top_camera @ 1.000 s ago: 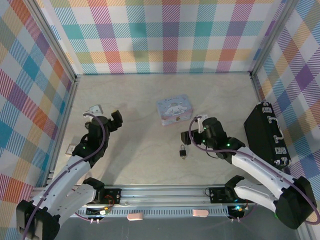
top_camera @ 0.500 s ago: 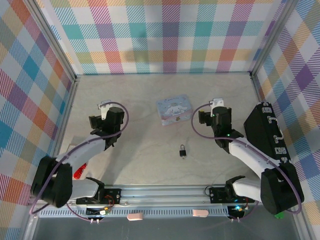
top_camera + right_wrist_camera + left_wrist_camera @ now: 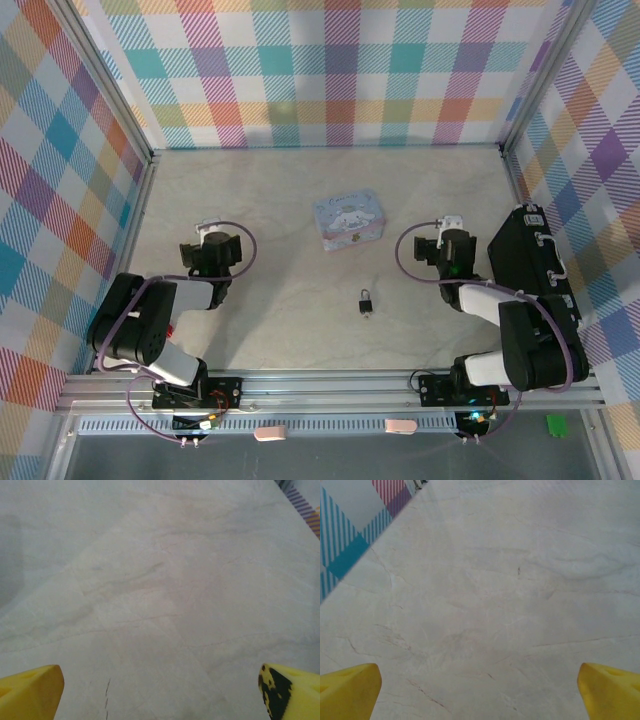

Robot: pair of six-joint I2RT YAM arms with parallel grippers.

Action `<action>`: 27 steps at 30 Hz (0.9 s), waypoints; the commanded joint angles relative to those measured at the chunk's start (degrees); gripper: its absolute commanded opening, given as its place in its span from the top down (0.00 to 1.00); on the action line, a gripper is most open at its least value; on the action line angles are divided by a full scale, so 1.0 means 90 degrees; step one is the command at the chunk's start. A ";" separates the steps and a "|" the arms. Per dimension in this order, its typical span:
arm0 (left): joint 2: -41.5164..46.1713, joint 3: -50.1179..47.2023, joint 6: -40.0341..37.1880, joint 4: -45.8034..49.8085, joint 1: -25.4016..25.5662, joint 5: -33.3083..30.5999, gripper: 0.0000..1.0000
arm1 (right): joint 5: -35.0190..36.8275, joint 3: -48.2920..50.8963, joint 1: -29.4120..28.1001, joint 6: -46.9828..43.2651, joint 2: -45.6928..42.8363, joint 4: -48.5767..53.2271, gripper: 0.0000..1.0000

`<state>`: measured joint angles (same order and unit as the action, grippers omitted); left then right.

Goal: Unlock the padlock with the key

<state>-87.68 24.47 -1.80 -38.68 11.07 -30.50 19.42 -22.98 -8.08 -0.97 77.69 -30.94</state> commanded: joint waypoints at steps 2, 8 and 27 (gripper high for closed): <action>-0.0012 -0.0356 -0.0015 -0.1431 -0.0282 0.1272 0.00 | -0.1265 0.0130 0.0468 0.0057 0.0178 -0.1386 0.01; -0.0311 -0.0205 0.0026 -0.1390 -0.0439 0.1630 0.00 | -0.1813 0.0077 0.0664 0.0111 0.0916 -0.1921 0.01; -0.0312 -0.0230 0.0156 -0.1464 -0.0458 0.1349 0.00 | -0.1703 -0.0044 0.0763 0.0274 0.1114 -0.1855 0.01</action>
<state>-90.48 21.96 -1.08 -49.74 7.55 -18.06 5.26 -22.31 -1.48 0.84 87.68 -45.08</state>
